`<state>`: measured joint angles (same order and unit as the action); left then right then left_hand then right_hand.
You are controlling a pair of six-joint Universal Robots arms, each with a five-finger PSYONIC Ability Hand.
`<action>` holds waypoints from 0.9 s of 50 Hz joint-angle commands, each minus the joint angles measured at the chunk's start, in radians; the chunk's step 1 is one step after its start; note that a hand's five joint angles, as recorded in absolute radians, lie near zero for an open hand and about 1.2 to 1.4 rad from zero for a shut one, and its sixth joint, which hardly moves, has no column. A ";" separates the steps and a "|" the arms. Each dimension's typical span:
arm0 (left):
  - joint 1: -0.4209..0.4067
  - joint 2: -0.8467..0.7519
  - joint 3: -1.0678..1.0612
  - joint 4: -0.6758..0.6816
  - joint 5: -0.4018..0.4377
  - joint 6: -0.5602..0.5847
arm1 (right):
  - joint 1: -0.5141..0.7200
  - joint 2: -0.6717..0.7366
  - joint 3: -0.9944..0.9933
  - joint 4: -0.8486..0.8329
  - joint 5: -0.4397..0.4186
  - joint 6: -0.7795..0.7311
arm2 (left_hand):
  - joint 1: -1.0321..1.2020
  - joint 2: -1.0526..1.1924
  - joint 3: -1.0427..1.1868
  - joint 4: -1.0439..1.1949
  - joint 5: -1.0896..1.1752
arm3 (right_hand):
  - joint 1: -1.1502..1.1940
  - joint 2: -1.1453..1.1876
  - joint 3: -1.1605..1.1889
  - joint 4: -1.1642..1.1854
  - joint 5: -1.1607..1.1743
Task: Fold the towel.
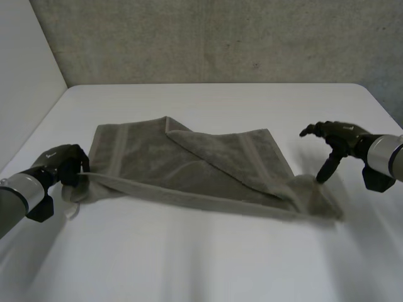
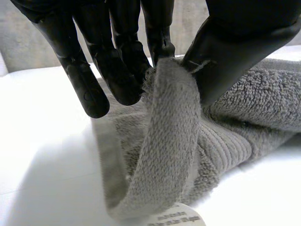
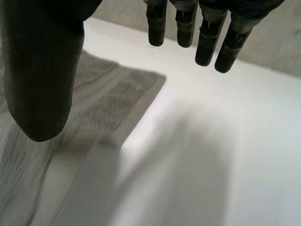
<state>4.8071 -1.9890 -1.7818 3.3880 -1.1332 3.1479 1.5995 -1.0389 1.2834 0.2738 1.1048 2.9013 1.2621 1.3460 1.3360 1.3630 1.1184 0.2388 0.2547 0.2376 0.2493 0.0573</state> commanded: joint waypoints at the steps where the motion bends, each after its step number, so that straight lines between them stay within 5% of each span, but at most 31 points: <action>1: 0.002 0.007 -0.002 0.002 -0.006 -0.002 | 0.000 -0.113 0.057 -0.025 -0.019 -0.050 | 0.134 0.050 0.060 0.033 0.103 | -0.042 -0.058 -0.041 -0.053 -0.035; 11: 0.003 0.004 -0.002 0.001 -0.006 -0.002 | 0.011 -0.289 0.347 -0.012 -0.115 -0.327 | 0.134 0.050 0.060 0.033 0.103 | 0.037 0.021 0.038 0.026 0.044; 22: 0.002 0.002 0.001 -0.003 -0.006 -0.002 | 0.000 -0.308 0.603 -0.128 -0.118 -0.505 | 0.134 0.050 0.060 0.033 0.103 | 0.216 0.200 0.217 0.205 0.223; 45: 0.002 0.006 -0.010 -0.007 -0.006 -0.002 | 0.005 -0.245 0.703 -0.294 -0.149 -0.611 | 0.134 0.050 0.060 0.033 0.103 | 0.372 0.356 0.373 0.361 0.379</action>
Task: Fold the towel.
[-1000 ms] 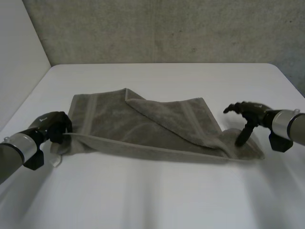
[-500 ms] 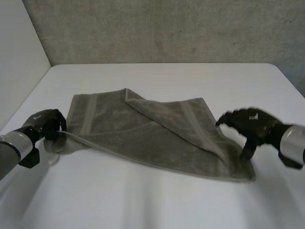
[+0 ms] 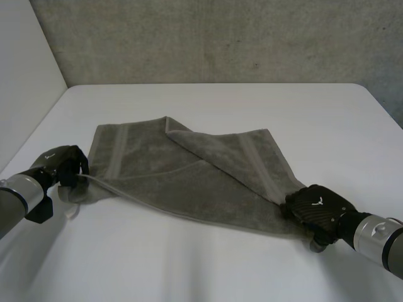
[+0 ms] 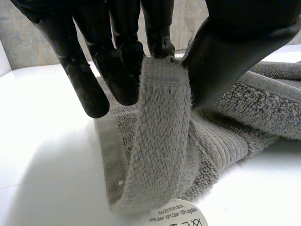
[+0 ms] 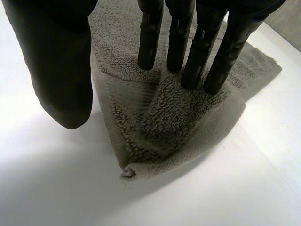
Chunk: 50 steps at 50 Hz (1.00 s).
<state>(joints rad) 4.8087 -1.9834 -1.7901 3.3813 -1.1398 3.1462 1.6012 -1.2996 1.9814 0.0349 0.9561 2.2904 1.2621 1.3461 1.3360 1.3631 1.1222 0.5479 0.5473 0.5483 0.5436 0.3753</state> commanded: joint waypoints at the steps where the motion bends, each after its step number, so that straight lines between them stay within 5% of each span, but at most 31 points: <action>1: 0.000 0.000 -0.002 0.000 0.000 0.000 | 0.003 0.017 0.005 -0.064 -0.002 -0.002 | 0.134 0.050 0.060 0.033 0.099 | 0.083 0.084 0.083 0.087 0.081; 22: -0.001 0.000 -0.011 0.000 0.002 0.000 | 0.008 0.062 -0.007 -0.112 0.006 -0.002 | 0.134 0.050 0.060 0.033 0.099 | 0.130 0.131 0.130 0.134 0.128; 29: -0.001 0.000 -0.009 0.000 0.002 0.000 | 0.009 0.057 -0.015 -0.127 0.007 0.009 | 0.134 0.050 0.060 0.033 0.099 | 0.506 0.506 0.505 0.510 0.504; 43: 0.000 0.000 -0.011 -0.002 0.002 0.002 | 0.011 0.065 -0.016 -0.161 0.012 0.014 | 0.134 0.050 0.060 0.033 0.099 | 0.503 0.504 0.503 0.507 0.501; 47: 0.000 0.001 -0.009 -0.002 0.005 0.002 | 0.011 0.066 -0.018 -0.174 0.033 0.020 | 0.134 0.050 0.060 0.033 0.099 | 0.847 0.847 0.846 0.851 0.845; 50: -0.003 0.008 -0.005 -0.011 0.006 0.000 | 0.017 0.056 -0.038 -0.168 0.047 0.049 | 0.134 0.050 0.060 0.033 0.099 | 0.848 0.849 0.848 0.853 0.846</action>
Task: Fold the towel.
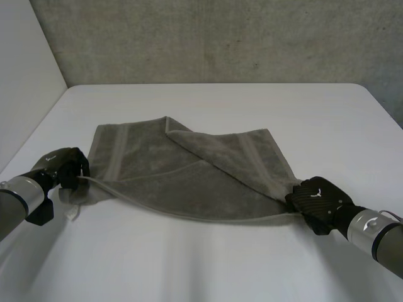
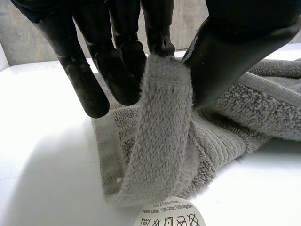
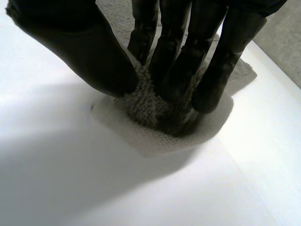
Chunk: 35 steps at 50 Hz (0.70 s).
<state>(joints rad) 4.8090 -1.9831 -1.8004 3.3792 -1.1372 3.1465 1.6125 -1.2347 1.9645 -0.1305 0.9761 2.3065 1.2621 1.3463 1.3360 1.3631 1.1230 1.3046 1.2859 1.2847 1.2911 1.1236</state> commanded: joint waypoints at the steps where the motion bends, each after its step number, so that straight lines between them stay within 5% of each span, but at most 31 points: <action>1: -0.005 0.021 0.006 -0.026 0.005 0.006 | 0.006 -0.009 -0.021 -0.003 0.027 0.033 | 0.134 0.050 0.060 0.033 0.099 | 0.092 0.110 0.112 0.105 0.098; 13: -0.018 0.319 0.027 -0.136 0.013 -0.008 | -0.012 -0.409 -0.315 0.127 0.003 0.479 | 0.134 0.050 0.060 0.033 0.099 | 0.092 0.110 0.112 0.105 0.098; 21: -0.028 0.598 0.220 -0.227 0.014 -0.192 | -0.120 -0.494 -0.649 0.368 -0.078 0.585 | 0.134 0.050 0.060 0.033 0.099 | 0.092 0.110 0.112 0.105 0.098; 28: -0.035 0.577 0.406 -0.330 0.037 -0.235 | -0.100 -0.361 -0.857 0.472 -0.080 0.576 | 0.134 0.050 0.060 0.033 0.099 | 0.092 0.110 0.112 0.105 0.098; 33: -0.076 0.365 0.508 -0.336 0.022 -0.226 | 0.095 -0.152 -0.980 0.520 0.047 0.493 | 0.134 0.050 0.060 0.033 0.099 | 0.092 0.110 0.112 0.105 0.098; 35: -0.105 0.290 0.547 -0.340 0.014 -0.221 | 0.196 -0.001 -1.079 0.601 0.181 0.366 | 0.134 0.050 0.060 0.033 0.099 | 0.092 0.110 0.112 0.105 0.098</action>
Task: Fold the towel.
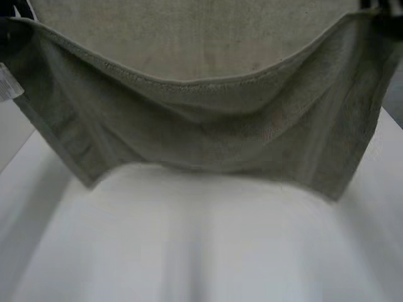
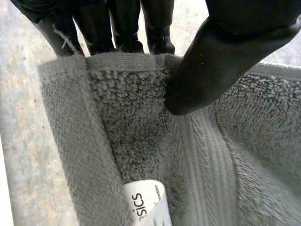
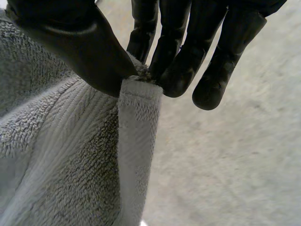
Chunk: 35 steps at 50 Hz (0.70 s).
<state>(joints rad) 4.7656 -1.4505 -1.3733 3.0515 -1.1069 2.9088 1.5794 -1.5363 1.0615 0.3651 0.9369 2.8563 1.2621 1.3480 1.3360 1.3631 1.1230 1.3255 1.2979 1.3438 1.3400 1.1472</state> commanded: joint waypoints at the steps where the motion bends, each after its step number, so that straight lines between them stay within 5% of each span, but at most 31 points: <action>1: -0.090 -0.320 0.167 -0.023 -0.034 0.018 | 0.229 0.301 -0.176 0.106 0.221 -0.184 | 0.134 0.048 0.060 0.033 0.099 | 0.071 0.098 0.052 0.056 0.074; 5: -0.122 -0.461 0.278 -0.071 -0.079 0.046 | 0.316 0.476 -0.322 0.153 0.393 -0.375 | 0.134 0.048 0.060 0.033 0.099 | 0.071 0.098 0.052 0.056 0.074; 12: -0.194 -0.762 0.638 -0.102 -0.229 0.248 | 0.364 0.663 -0.650 0.112 0.508 -0.384 | 0.134 0.048 0.060 0.033 0.099 | 0.071 0.098 0.052 0.056 0.074; 19: -0.220 -0.921 1.021 -0.090 -0.326 0.283 | 0.383 0.837 -1.098 -0.122 0.618 -0.338 | 0.134 0.048 0.060 0.033 0.099 | 0.071 0.098 0.052 0.056 0.074; 27: -0.234 -0.881 1.102 0.185 -0.335 0.270 | 0.390 0.803 -1.100 -0.308 0.634 -0.338 | 0.134 0.048 0.060 0.033 0.099 | 0.071 0.098 0.052 0.056 0.074; 35: -0.237 -0.841 0.872 0.225 -0.249 0.266 | 0.393 0.769 -0.844 -0.142 0.519 -0.341 | 0.134 0.048 0.060 0.033 0.099 | 0.071 0.098 0.052 0.056 0.074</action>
<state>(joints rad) 4.5301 -2.3117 -0.3444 3.2634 -1.4126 3.1777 1.9716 -0.7419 0.0296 0.0920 1.5459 2.5193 1.2621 1.3482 1.3360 1.3632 1.1230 1.3276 1.2980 1.3455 1.3422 1.1472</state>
